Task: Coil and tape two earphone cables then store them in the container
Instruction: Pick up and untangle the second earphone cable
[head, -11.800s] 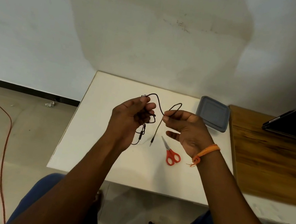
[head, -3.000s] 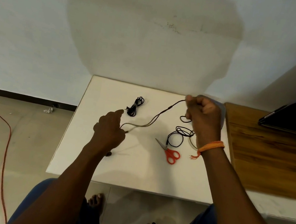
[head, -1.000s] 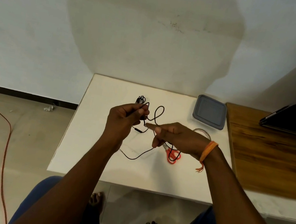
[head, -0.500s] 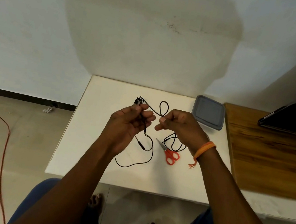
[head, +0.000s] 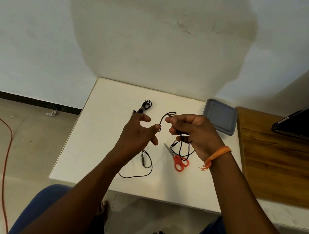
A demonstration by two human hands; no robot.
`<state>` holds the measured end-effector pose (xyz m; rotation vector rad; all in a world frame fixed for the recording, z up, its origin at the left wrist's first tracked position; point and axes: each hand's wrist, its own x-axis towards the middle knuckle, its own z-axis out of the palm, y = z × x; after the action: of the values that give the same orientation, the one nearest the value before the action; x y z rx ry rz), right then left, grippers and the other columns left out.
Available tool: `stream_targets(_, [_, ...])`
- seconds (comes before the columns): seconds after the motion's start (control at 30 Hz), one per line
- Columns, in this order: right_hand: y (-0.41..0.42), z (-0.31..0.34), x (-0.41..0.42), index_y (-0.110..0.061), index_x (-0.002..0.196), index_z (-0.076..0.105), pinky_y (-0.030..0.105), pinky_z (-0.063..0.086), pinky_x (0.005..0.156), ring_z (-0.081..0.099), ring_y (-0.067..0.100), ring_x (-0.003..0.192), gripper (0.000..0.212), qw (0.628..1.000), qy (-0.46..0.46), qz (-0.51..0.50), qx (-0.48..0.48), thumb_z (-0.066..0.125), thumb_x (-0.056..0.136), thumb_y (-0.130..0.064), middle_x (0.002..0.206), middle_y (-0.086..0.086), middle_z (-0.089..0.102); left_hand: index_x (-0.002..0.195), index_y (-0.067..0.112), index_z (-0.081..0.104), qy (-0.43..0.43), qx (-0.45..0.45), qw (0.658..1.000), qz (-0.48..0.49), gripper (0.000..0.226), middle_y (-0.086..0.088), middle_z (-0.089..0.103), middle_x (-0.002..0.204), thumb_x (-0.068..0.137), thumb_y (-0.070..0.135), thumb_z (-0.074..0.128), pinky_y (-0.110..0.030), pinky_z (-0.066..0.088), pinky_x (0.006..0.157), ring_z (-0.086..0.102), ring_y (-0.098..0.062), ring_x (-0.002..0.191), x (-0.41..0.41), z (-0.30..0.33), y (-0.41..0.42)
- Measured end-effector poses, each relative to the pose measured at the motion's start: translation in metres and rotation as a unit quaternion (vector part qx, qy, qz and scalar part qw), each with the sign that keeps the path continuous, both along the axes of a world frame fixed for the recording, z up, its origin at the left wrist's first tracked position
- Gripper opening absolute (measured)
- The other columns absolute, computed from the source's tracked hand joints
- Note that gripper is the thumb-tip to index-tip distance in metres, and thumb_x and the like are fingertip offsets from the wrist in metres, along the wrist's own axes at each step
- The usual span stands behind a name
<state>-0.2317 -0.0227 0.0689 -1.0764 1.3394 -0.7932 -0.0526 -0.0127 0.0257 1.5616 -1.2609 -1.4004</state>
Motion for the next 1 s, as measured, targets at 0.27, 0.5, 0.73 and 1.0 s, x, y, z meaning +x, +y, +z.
stream_targets(0.27, [-0.003, -0.007, 0.006, -0.009, 0.095, 0.077, 0.019, 0.054, 0.079, 0.071, 0.015, 0.085, 0.016, 0.992, 0.084, 0.049, -0.079, 0.073, 0.082, -0.018, 0.084, 0.006, 0.076, 0.097, 0.031, 0.071, -0.039, -0.142, 0.989, -0.013, 0.010, 0.004, 0.053, 0.114, 0.092, 0.025, 0.065, -0.015, 0.044, 0.079, 0.052, -0.002, 0.112, -0.002, -0.009, -0.001])
stream_targets(0.5, [-0.005, -0.029, 0.004, -0.019, 0.076, 0.076, 0.043, 0.052, 0.083, 0.067, 0.019, 0.079, 0.009, 0.899, 0.406, -0.038, -0.161, 0.079, 0.076, -0.028, 0.079, -0.002, 0.074, 0.086, 0.032, 0.076, -0.031, -0.162, 0.984, 0.068, 0.003, 0.006, 0.049, 0.107, 0.084, 0.030, 0.074, -0.020, 0.042, 0.077, 0.052, -0.009, 0.110, 0.001, 0.005, -0.003])
stream_targets(0.73, [-0.008, -0.008, -0.030, -0.022, 0.054, 0.057, 0.050, 0.053, 0.077, 0.061, 0.018, 0.064, 0.032, 0.856, 0.423, -0.260, -0.142, 0.083, 0.070, -0.031, 0.058, -0.013, 0.057, 0.079, 0.026, 0.077, -0.034, -0.137, 0.989, 0.052, 0.008, 0.009, 0.055, 0.098, 0.083, 0.020, 0.072, -0.023, 0.039, 0.085, 0.055, -0.008, 0.103, 0.020, 0.006, -0.009])
stream_targets(1.0, [-0.007, -0.006, -0.033, -0.015, 0.077, 0.059, 0.039, 0.047, 0.076, 0.051, 0.019, 0.071, 0.018, 0.801, 0.513, -0.217, -0.221, 0.065, 0.088, -0.029, 0.075, -0.002, 0.056, 0.091, 0.018, 0.072, -0.369, -0.295, 0.880, 0.055, 0.008, -0.002, 0.054, 0.104, 0.088, 0.021, 0.065, -0.034, 0.030, 0.075, 0.049, -0.025, 0.095, 0.032, -0.006, -0.013])
